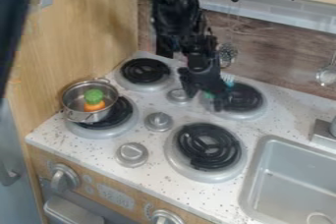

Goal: Move the blue brush in the middle of two right burners

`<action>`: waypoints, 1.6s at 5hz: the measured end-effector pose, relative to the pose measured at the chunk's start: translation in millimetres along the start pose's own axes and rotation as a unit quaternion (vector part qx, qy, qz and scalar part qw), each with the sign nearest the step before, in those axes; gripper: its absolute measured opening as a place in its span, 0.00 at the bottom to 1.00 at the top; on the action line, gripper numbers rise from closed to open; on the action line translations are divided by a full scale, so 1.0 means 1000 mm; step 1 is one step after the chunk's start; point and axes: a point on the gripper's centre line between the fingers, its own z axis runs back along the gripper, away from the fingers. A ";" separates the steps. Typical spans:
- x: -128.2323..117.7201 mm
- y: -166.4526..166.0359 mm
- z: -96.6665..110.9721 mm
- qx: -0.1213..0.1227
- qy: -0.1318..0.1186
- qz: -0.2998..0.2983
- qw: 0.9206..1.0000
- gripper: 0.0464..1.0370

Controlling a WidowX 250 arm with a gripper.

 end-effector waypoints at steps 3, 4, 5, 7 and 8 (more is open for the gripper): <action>0.033 -0.009 -0.036 0.024 -0.001 -0.006 1.000 0.96; 0.037 -0.004 -0.041 0.037 0.007 -0.005 0.999 0.96; 0.038 -0.003 -0.040 0.042 0.009 -0.004 0.999 0.91; 0.036 -0.002 -0.041 0.044 0.018 -0.010 0.999 0.39; 0.026 -0.007 -0.042 0.028 0.030 -0.012 0.999 0.38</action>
